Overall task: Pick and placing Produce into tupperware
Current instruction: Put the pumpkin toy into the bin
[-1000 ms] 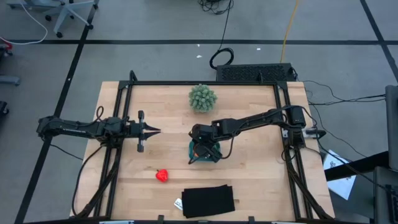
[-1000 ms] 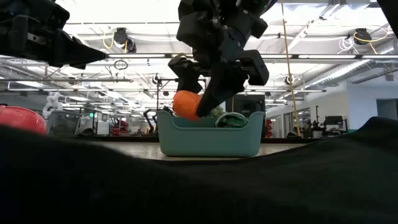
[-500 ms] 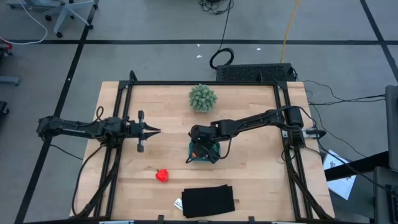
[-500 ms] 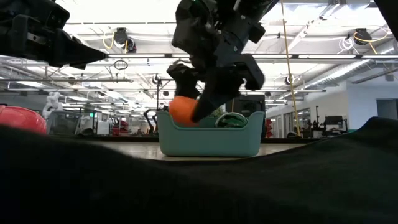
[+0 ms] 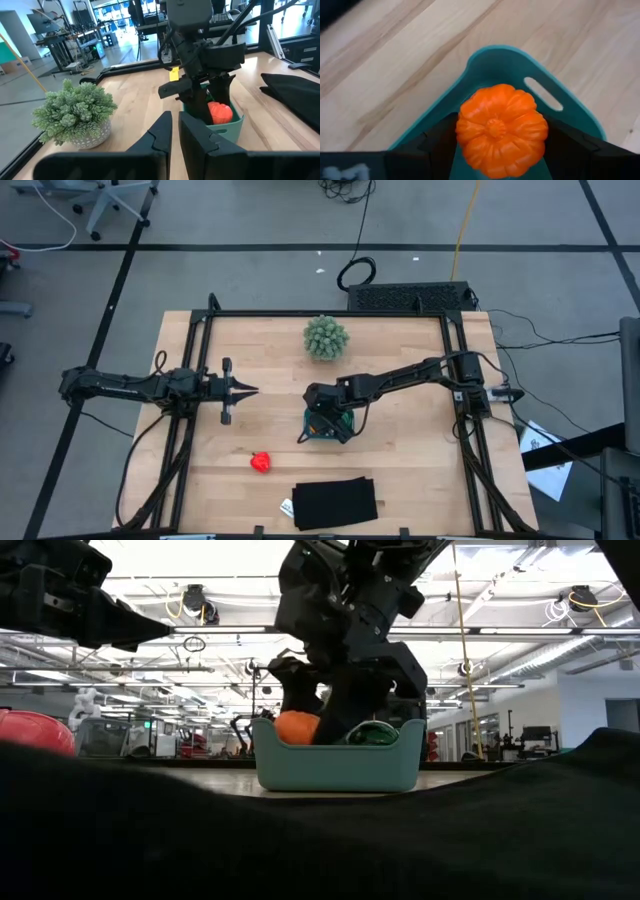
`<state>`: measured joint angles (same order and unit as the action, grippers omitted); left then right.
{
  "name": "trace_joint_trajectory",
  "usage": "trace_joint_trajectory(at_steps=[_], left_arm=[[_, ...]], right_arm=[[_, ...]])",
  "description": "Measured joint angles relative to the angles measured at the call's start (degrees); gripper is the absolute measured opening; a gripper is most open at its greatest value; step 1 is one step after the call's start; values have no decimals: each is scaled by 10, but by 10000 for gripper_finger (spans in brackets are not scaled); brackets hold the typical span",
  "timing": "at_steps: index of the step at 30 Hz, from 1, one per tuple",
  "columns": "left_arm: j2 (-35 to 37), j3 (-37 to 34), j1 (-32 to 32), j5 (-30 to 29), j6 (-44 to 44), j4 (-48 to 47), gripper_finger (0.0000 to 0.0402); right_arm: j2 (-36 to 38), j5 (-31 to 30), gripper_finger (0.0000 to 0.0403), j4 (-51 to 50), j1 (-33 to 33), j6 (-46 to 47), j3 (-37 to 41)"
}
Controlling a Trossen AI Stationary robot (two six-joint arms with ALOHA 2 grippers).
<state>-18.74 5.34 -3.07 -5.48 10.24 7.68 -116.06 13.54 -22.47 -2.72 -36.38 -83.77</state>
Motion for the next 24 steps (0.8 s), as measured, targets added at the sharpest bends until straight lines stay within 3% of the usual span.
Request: trace_joint_trajectory(at_steps=[24], left_arm=[[0,0,0,0,0,-1,37]], right_arm=[[-1,0,236,-14,8,42,0]])
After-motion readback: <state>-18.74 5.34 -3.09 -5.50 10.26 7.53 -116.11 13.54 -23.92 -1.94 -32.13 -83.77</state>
